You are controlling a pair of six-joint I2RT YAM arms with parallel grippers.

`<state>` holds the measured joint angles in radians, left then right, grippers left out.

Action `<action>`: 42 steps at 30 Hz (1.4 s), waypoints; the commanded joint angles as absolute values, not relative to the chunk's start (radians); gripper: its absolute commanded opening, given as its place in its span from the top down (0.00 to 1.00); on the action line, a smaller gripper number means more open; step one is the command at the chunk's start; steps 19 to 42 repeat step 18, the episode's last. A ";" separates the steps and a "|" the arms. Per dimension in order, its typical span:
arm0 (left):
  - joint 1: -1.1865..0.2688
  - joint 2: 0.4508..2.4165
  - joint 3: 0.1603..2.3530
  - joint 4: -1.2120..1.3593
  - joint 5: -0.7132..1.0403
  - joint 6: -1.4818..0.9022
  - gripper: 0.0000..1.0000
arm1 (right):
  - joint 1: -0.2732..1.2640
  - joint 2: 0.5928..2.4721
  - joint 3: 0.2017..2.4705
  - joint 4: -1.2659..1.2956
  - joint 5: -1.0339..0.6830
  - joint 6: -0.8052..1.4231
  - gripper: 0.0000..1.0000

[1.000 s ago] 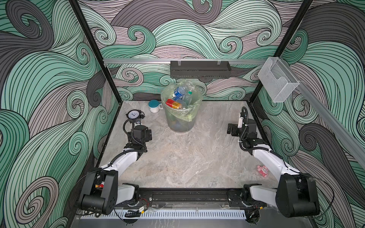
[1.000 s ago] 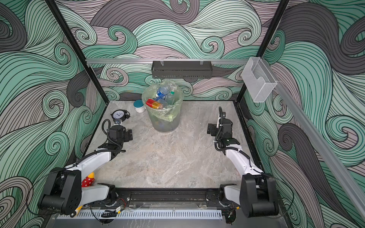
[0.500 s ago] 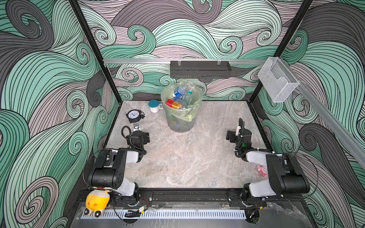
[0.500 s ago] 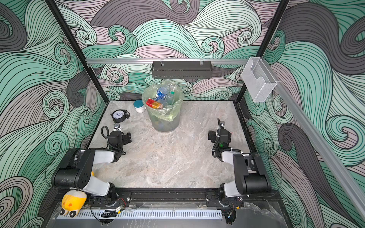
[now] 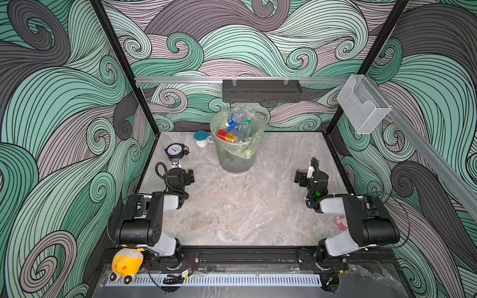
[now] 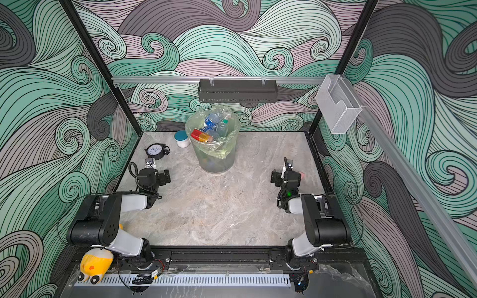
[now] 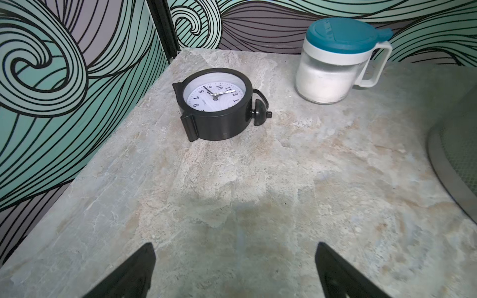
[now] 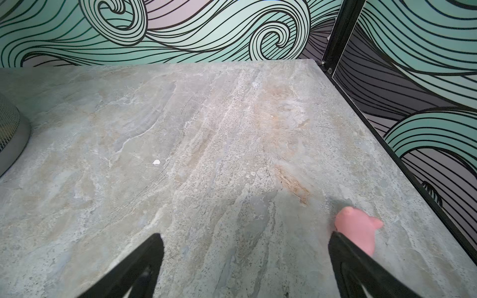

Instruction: Throw the plastic bottles in the bin

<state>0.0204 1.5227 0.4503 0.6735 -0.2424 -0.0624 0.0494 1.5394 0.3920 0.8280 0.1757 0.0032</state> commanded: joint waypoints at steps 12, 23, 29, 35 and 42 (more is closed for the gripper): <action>0.027 1.525 0.470 0.672 -0.227 -0.075 0.01 | 0.041 1.538 0.398 0.856 0.166 -0.011 0.00; 0.027 1.525 0.470 0.671 -0.227 -0.075 0.01 | 0.042 1.533 0.393 0.862 0.165 -0.012 0.00; 0.027 1.525 0.470 0.671 -0.227 -0.075 0.01 | 0.042 1.533 0.393 0.862 0.165 -0.012 0.00; 0.027 1.525 0.470 0.671 -0.227 -0.075 0.01 | 0.042 1.533 0.393 0.862 0.165 -0.012 0.00; 0.027 1.525 0.470 0.671 -0.227 -0.075 0.01 | 0.042 1.533 0.393 0.862 0.165 -0.012 0.00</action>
